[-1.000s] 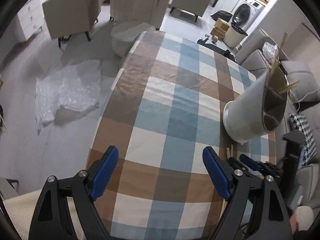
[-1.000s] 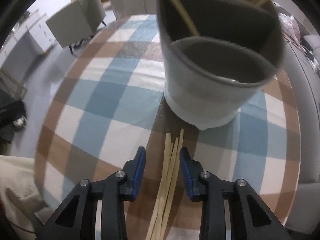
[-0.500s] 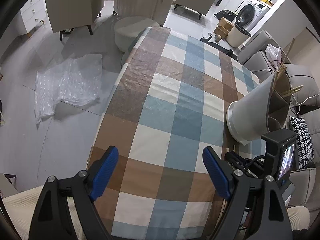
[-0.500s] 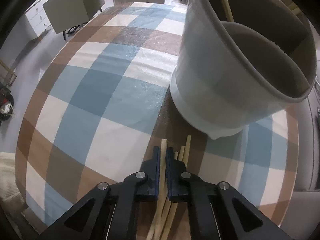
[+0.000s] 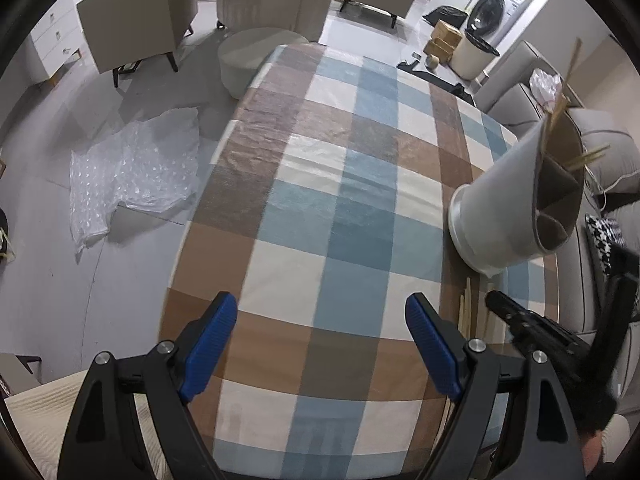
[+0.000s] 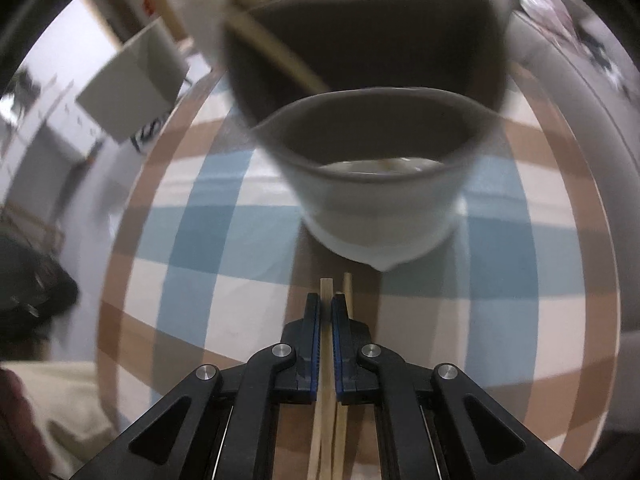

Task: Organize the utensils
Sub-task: 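Lift the right tool's chopstick while the left tool reaches toward the bundle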

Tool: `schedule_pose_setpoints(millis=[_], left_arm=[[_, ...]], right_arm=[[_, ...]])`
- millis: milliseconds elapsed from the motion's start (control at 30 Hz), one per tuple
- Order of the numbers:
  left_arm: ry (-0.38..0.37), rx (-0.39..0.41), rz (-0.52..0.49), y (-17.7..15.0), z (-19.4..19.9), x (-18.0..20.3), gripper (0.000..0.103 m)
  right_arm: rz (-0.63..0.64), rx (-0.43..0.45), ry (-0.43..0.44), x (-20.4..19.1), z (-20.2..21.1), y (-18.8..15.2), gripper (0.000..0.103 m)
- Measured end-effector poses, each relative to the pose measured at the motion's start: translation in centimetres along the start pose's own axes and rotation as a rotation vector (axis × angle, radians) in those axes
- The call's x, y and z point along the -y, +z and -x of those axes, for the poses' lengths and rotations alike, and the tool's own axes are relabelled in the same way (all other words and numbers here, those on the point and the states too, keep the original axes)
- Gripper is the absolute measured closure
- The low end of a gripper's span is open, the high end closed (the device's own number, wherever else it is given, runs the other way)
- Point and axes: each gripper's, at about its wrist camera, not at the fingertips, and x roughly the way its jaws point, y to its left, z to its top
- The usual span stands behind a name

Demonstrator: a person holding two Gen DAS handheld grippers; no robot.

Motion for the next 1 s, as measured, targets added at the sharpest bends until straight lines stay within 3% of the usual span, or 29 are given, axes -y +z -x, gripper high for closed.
schedule_pose_setpoints(millis=[233,500,633,1000], left_arm=[[-0.015,-0.05,-0.071,-1.1,-1.2,3.5,0.02],[-0.06,-0.2,-0.185,-3.9,-4.9,8.4,0.02],[-0.019,-0.252,-0.185,-4.6,-6.8,9.5,0.02],[0.09,-0.248,-0.27,-5.7,-8.8,11.2,0.02]], right_arm=[[-0.208,0.036,0.108,5.6,2.8,-1.3,0.099],[-0.459,0.052,0.229,11.9,4.7,-3.2,0.099],[-0.514,0.06,0.254,13.6,5.5,-3.9,0.099],[-0.567,0.111,0.322,15.5,6.8,-3.5,0.099]])
